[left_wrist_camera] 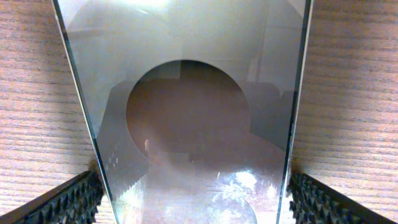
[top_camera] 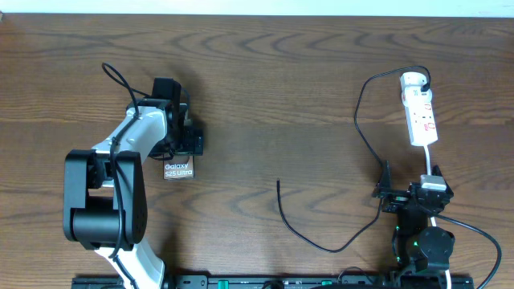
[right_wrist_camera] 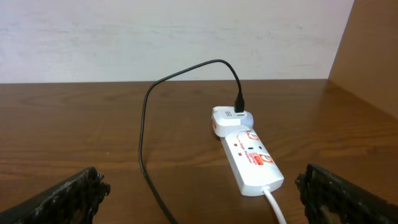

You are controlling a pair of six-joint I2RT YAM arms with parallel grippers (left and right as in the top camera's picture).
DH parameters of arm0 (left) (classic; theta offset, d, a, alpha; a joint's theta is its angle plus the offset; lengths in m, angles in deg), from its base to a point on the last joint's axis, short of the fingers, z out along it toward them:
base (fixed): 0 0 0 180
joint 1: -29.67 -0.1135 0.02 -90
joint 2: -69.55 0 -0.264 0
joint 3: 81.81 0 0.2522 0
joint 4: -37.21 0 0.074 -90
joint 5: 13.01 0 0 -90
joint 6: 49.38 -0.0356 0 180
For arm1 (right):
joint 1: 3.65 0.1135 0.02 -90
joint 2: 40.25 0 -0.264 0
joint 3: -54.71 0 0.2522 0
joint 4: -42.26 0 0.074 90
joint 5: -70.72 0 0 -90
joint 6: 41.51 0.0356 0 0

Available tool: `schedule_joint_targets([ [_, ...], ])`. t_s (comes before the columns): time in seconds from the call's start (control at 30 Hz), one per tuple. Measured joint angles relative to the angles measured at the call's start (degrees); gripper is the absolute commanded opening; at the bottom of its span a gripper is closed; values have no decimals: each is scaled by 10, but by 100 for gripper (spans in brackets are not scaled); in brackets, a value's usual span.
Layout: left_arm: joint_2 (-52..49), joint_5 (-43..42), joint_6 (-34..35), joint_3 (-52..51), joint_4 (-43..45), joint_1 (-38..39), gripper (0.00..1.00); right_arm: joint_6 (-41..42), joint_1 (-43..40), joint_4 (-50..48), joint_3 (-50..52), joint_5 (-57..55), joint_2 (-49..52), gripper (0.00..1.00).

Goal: Plug charger to phone and switch on socket
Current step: 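Close the left gripper on the phone's sides and hold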

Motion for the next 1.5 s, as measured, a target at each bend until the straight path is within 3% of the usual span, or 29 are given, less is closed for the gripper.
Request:
schedule_joint_targets([
  [1.5,0,-2,-7,0,-9,0,87,0,0,0,0,0,0,99],
])
